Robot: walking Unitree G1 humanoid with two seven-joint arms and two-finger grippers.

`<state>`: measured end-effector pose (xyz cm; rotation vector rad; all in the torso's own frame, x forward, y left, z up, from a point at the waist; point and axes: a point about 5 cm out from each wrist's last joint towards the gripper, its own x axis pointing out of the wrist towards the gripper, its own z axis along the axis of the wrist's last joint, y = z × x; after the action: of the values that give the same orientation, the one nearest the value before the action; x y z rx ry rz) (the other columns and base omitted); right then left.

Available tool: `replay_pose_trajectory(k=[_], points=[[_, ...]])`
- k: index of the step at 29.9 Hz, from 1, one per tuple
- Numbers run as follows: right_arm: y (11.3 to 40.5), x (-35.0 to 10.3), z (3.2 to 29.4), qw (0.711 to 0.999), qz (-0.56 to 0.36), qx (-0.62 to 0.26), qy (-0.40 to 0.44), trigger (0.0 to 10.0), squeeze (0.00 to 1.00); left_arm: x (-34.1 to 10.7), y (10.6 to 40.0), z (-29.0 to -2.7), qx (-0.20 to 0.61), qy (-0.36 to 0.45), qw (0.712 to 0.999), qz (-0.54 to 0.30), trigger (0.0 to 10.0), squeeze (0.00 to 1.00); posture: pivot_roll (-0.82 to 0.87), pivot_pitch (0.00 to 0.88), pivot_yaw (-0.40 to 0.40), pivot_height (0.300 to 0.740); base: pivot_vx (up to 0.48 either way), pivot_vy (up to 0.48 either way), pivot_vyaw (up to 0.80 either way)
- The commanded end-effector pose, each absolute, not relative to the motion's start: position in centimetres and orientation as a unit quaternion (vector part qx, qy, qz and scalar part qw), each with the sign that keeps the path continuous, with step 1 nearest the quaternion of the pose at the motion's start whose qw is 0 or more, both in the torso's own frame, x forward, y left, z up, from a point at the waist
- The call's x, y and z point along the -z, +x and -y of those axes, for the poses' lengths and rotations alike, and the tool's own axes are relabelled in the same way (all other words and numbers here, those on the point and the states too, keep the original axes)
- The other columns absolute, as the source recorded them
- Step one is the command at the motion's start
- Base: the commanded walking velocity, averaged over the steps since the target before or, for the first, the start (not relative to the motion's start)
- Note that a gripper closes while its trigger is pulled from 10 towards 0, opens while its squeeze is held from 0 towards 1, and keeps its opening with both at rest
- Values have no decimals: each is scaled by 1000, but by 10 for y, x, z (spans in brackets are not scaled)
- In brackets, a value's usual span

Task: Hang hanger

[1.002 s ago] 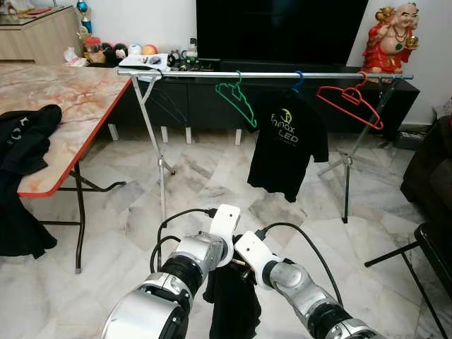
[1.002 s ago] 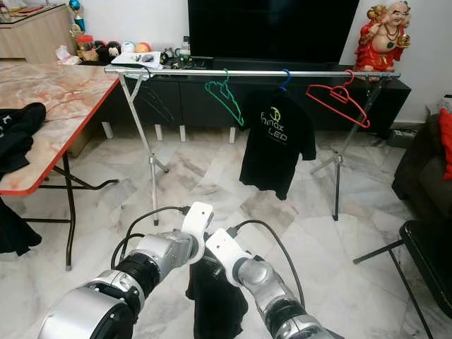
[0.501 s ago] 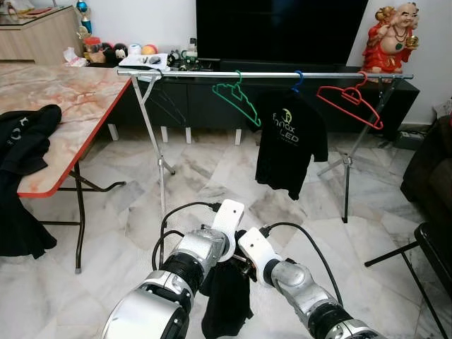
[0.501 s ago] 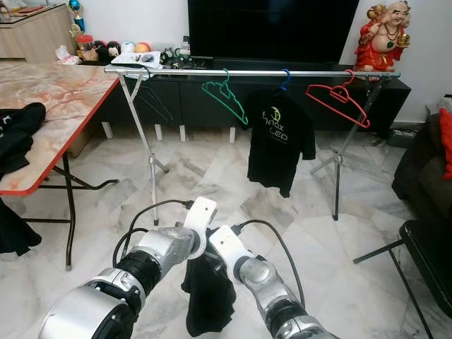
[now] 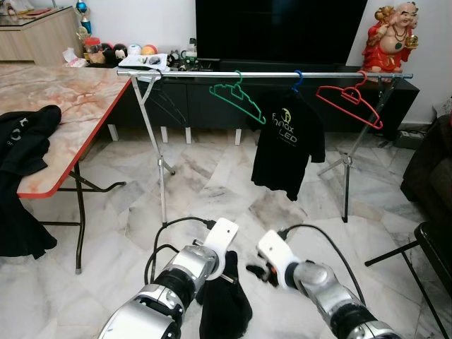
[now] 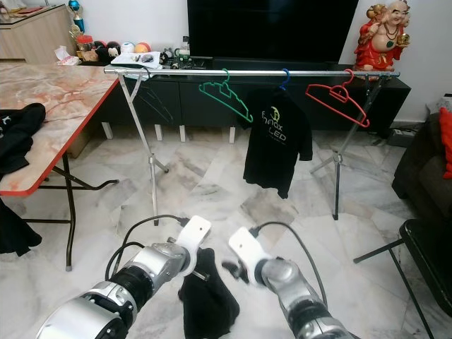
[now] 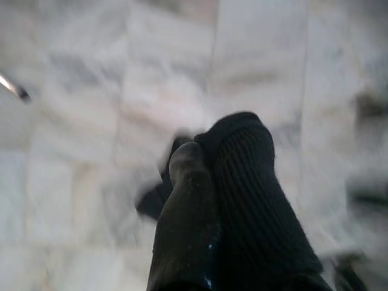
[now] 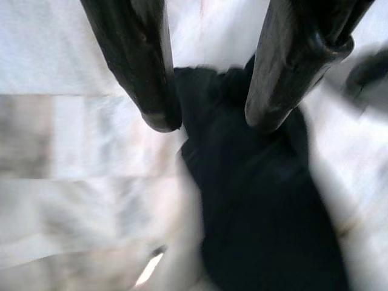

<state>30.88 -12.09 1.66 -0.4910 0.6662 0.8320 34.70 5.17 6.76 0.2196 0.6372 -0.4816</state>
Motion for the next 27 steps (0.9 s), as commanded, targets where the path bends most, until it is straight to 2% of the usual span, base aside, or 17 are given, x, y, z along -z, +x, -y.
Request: replay_pose_trajectory(k=[1,7,15,19,23,27], points=[[305,-13,116,816,-326,-413,-240,10000,0,-79,353,-49,235,105,926,-277,10000,0,57,0,11,740,0,0,0],[310,-21,110,832,-297,-410,-226,10000,0,-70,348,-53,225,98,917,-313,10000,0,68,0,6,740,0,0,0],[313,-26,103,853,-266,-392,-218,10000,0,-74,348,-42,231,34,914,-332,10000,0,74,0,-2,740,0,0,0],[312,-25,99,854,-256,-393,-227,10000,0,-81,349,-37,241,-2,910,-337,10000,0,76,0,-4,740,0,0,0],[313,-27,95,846,-222,-391,-287,10000,0,-96,354,-28,250,-77,902,-344,10000,0,76,0,-3,740,0,0,0],[311,-24,95,841,-221,-392,-301,10000,0,-102,356,-26,253,-101,900,-339,10000,0,79,0,-2,740,0,0,0]])
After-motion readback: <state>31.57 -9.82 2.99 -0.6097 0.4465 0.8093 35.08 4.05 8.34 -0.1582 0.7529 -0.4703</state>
